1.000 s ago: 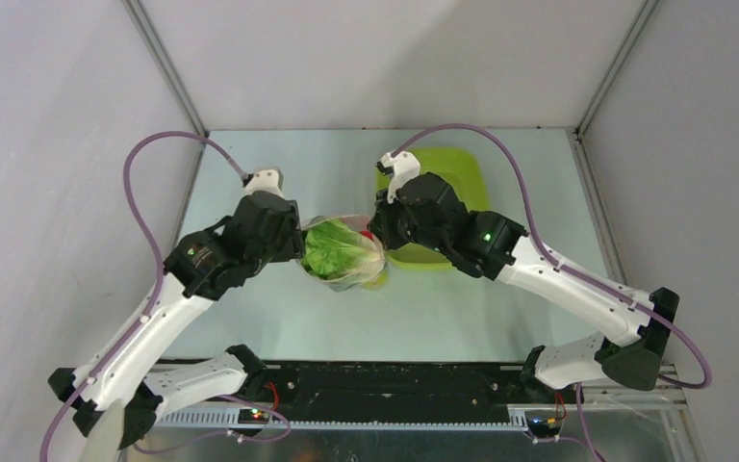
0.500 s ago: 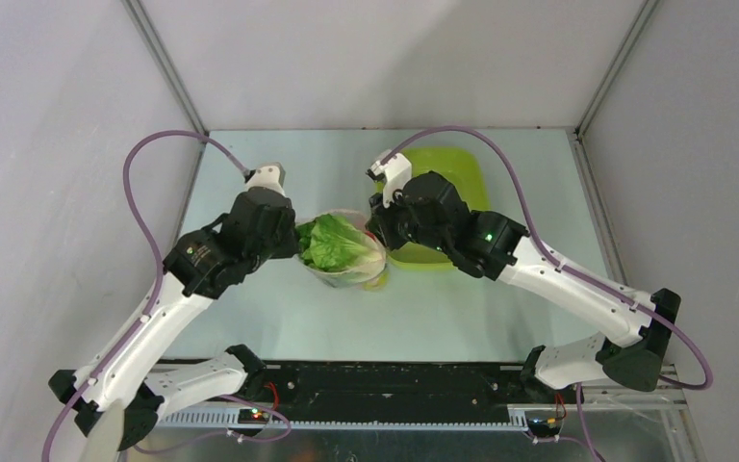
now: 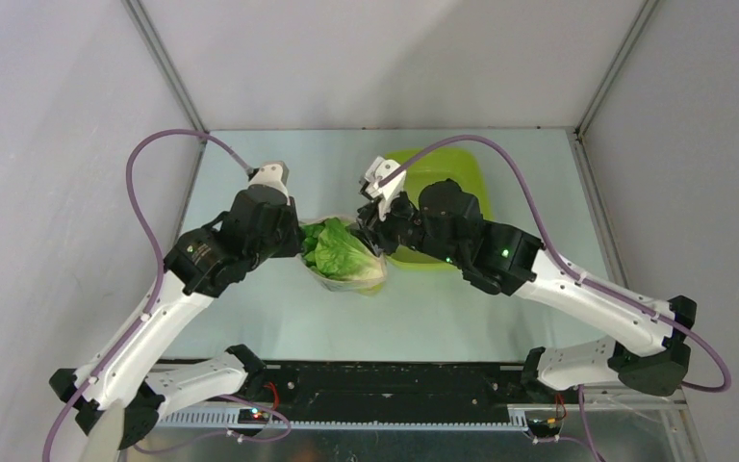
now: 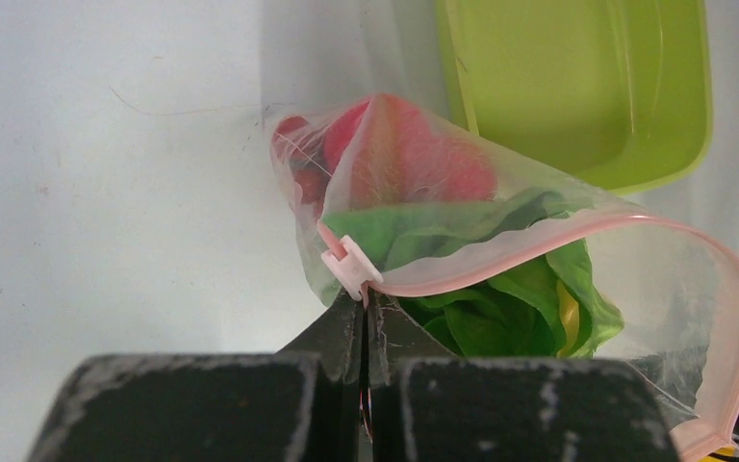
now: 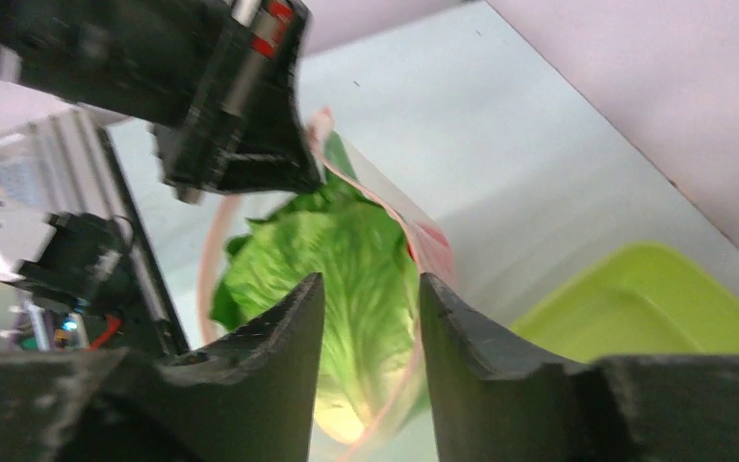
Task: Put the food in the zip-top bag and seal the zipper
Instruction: Adjust the fake vegetable in the zipper food storage bag.
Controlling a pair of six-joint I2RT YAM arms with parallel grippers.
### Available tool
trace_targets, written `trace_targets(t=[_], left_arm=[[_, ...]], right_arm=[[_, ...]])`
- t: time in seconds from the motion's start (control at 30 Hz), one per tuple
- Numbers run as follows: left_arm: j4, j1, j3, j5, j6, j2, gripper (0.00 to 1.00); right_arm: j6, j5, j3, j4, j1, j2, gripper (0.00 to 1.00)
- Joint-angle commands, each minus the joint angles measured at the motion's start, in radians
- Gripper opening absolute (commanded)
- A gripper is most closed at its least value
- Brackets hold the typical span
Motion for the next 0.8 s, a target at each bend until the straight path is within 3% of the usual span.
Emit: trace_targets(t=[0.0,0.1,0.27,0.77], left_arm=[[0.064,0.006,0.054,0.017,-0.004,-0.028,0.00],[0.072,0.006,0.051,0.033,-0.008,-0.034,0.00],[0.075,0.006,0.049,0.056,-0.005,-0.039,0.00],[0.103,0.006,0.125,0.140,0.005,-0.059,0.00]], right_arm=[[0.003,-0.194,-0.010,0.139,0.015,-0.019,0.41],[0.045,-0.233,-0.012,0.157,0.016,0.025,0.33],[0.126,-0.156,-0.019,0.147,0.018,0.131,0.22],[0.298,0.191,-0.031,0.021,0.020,0.384,0.16]])
